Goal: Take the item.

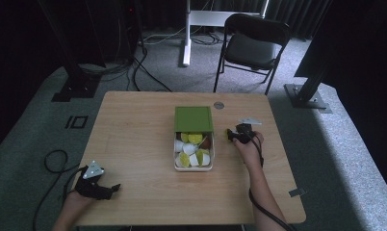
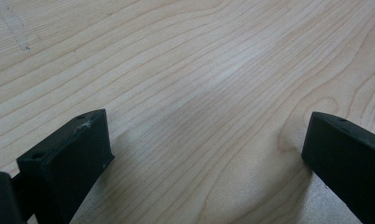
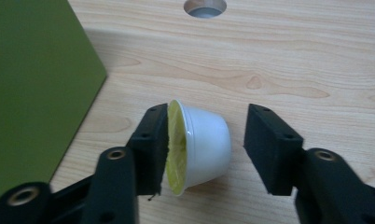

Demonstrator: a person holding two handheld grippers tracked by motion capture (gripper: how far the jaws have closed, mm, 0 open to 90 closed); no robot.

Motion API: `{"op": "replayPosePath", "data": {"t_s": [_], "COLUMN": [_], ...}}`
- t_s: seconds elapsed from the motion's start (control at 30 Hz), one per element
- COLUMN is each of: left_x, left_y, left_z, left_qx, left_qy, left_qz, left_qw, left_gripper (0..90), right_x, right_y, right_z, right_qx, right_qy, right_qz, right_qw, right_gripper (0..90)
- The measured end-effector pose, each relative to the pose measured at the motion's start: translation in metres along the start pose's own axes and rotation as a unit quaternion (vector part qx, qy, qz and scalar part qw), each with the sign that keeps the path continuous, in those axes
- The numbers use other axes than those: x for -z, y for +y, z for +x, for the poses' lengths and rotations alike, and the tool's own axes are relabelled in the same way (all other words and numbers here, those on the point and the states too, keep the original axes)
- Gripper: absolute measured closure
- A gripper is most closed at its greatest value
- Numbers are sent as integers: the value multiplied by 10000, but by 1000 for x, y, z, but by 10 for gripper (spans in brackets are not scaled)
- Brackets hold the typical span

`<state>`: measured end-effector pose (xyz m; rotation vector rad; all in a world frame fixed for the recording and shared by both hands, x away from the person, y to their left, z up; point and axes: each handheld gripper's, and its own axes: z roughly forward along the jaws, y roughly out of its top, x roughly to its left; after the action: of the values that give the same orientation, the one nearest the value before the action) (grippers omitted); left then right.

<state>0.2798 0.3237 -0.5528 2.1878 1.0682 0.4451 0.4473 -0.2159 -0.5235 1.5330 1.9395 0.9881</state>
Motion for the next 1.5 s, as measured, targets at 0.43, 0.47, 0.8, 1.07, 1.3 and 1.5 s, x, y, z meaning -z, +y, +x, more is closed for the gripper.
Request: {"op": "replayPosePath", "data": {"t_s": [0.43,0.47,0.8,1.07,1.3,1.5], "left_x": [0,0,0,0,0,0], "left_y": [0,0,0,0,0,0], "left_z": [0,0,0,0,0,0], "left_qx": [1,2,2,2,3,3], "left_qy": [1,1,1,2,2,2], "left_qz": [0,-1,-1,-1,-2,-1], "left_qw": [10000,10000,10000,10000,10000,10000], "left_gripper": [21,21,21,21,21,21], "right_x": [26,29,55,77,86,89], "right_y": [-16,-18,-34,-49,-65,-75], "right_z": [-7,-7,-4,-6,-8,-12], "right_qx": [121,168,402,513,1066,1217], "right_qy": [81,104,524,1118,1772,2090], "right_qz": [-296,-310,-368,-479,-363,-140], "right_qw": [9995,9993,9971,9912,9777,9702], "right_gripper": [371,362,294,232,217,232]}}
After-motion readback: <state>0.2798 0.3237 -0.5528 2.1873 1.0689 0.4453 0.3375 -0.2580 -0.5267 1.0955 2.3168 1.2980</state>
